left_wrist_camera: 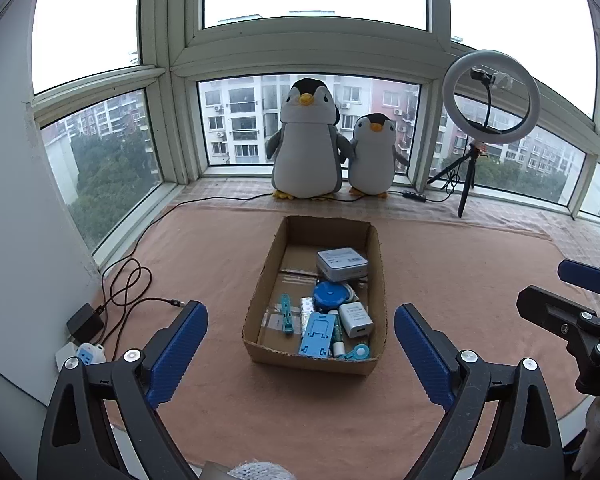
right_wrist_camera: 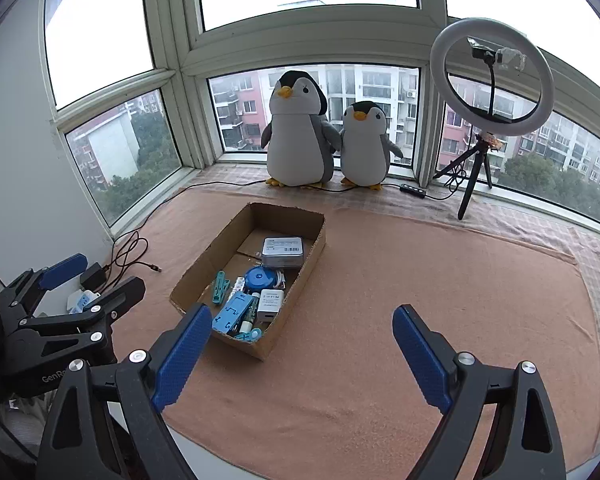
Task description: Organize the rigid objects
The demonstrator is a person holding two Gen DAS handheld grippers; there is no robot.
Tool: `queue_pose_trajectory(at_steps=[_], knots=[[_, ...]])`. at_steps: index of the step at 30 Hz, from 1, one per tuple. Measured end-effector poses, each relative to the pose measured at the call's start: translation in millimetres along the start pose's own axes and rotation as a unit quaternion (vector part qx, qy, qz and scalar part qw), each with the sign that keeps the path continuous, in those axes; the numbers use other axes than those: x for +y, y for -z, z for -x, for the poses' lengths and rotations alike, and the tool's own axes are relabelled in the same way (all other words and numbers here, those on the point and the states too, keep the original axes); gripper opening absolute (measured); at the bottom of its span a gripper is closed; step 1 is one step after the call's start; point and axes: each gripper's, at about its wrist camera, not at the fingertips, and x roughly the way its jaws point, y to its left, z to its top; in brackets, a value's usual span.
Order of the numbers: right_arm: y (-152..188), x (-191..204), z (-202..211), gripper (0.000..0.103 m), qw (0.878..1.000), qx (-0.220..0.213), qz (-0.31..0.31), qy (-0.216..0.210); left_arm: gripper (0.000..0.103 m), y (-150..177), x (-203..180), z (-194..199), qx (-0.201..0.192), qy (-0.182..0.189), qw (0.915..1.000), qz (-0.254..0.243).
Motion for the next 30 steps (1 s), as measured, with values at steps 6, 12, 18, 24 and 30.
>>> queue_pose_trajectory(at_steps=[6,12,18,24,30], knots=[[-1.0,-2.9,-1.4,0.09,1.0,-0.001,-0.001,0.002,0.097,-1.4,0.6,-2.5,0.001,-0.001,1.0,0.001],[-1.8,-2.8,0.0,0.09,1.0,-0.004,0.002,0.003,0.097,-3.5,0.3,-3.3,-0.002,-0.001,1.0,0.001],[-2.2,-3.6,-1.1,0.09,1.0,-0.003,0.003,0.003,0.097,-4.6,-1.1,-3.7,-0.003,-0.001,1.0,0.001],[-2.2,-6.3,-2.0,0.09,1.0,-0.003,0.0,0.004,0.097,-5.3,-2.6,-3.7,-0.003,0.0,1.0,0.001],[-2.2,-7.3,-3.2,0.09,1.0,0.0,-0.001,0.006,0.097,-5.7,-3.3,-4.1,-0.004,0.0,1.0,0.002]])
